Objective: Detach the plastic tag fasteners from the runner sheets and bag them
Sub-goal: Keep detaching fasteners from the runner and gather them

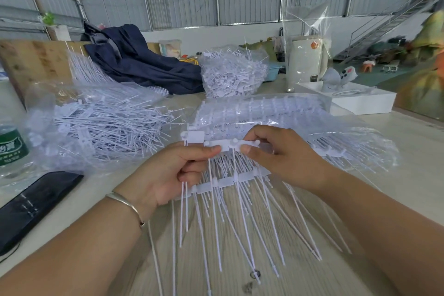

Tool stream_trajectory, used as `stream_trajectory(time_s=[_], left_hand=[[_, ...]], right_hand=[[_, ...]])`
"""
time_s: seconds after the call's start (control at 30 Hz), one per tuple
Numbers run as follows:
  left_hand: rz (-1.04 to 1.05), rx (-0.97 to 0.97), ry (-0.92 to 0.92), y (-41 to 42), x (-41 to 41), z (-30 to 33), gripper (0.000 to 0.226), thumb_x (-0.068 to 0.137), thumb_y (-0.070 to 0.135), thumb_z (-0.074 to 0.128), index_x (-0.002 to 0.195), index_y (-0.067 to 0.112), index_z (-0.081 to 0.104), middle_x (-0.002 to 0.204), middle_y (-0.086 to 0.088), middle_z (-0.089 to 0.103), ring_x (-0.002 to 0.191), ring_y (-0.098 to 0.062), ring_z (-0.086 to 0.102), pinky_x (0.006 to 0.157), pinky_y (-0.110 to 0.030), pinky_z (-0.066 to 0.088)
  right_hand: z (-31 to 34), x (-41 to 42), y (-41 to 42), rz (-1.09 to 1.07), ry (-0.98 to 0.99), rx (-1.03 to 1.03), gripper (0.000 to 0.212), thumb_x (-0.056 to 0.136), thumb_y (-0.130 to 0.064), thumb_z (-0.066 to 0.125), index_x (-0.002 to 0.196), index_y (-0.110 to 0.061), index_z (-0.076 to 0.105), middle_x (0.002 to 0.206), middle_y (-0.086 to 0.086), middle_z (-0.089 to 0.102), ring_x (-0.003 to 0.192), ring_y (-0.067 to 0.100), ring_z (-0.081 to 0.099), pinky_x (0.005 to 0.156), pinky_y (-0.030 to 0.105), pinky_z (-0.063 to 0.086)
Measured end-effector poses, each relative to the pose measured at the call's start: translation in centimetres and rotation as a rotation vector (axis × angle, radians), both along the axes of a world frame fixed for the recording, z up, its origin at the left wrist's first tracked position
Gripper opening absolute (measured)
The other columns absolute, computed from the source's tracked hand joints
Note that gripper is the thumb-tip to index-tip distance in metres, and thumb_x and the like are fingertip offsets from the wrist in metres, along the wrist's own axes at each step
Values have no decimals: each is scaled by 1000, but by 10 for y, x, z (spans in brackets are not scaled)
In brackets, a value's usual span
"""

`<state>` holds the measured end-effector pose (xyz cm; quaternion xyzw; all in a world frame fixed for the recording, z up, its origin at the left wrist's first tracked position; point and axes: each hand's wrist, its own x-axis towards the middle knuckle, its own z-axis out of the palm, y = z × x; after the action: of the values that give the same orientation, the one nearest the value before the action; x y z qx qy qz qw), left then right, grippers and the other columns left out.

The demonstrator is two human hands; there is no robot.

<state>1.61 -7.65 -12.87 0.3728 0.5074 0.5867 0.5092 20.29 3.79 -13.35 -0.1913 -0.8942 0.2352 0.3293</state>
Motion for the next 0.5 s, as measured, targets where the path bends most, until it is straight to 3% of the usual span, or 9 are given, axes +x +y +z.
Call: stream_trajectory(time_s=[0.1, 0.2, 0.3, 0.43, 0.5], left_hand=[[-9, 13, -1, -1, 0, 0, 29, 67, 10, 73, 45, 21, 57, 48, 12, 29, 37, -1, 20, 32, -13, 13], [-34, 21, -33, -1, 1, -1, 29, 70, 9, 72, 46, 20, 60, 47, 13, 30, 36, 0, 22, 32, -12, 13], [-77, 36, -82, -1, 4, 0, 24, 64, 12, 83, 53, 19, 64, 50, 11, 31, 35, 0, 23, 32, -12, 13], [-157, 55, -172, -2, 6, 0, 38, 43, 14, 97, 62, 14, 63, 52, 10, 34, 37, -1, 20, 31, -11, 16], [-223, 70, -226, -3, 8, -2, 47, 44, 13, 97, 74, 11, 61, 50, 10, 35, 42, -2, 15, 33, -12, 16]], right_hand=[[0, 2, 5, 46, 7, -114, 14, 93, -33, 61, 88, -20, 63, 78, -1, 58, 72, 9, 51, 69, 22, 38], [2, 3, 5, 94, 35, -168, 15, 91, -31, 64, 84, -18, 62, 71, -9, 52, 64, 6, 46, 65, 19, 36], [4, 3, 3, 102, 59, -200, 20, 88, -34, 67, 80, -17, 63, 63, -12, 49, 58, 6, 44, 60, 17, 37], [6, 4, 1, 146, 71, -354, 44, 75, -53, 67, 78, -9, 63, 66, 2, 47, 63, 14, 43, 67, 27, 36], [6, 4, -1, 184, 64, -430, 53, 69, -60, 71, 78, -8, 63, 70, 7, 45, 67, 18, 42, 71, 31, 35]])
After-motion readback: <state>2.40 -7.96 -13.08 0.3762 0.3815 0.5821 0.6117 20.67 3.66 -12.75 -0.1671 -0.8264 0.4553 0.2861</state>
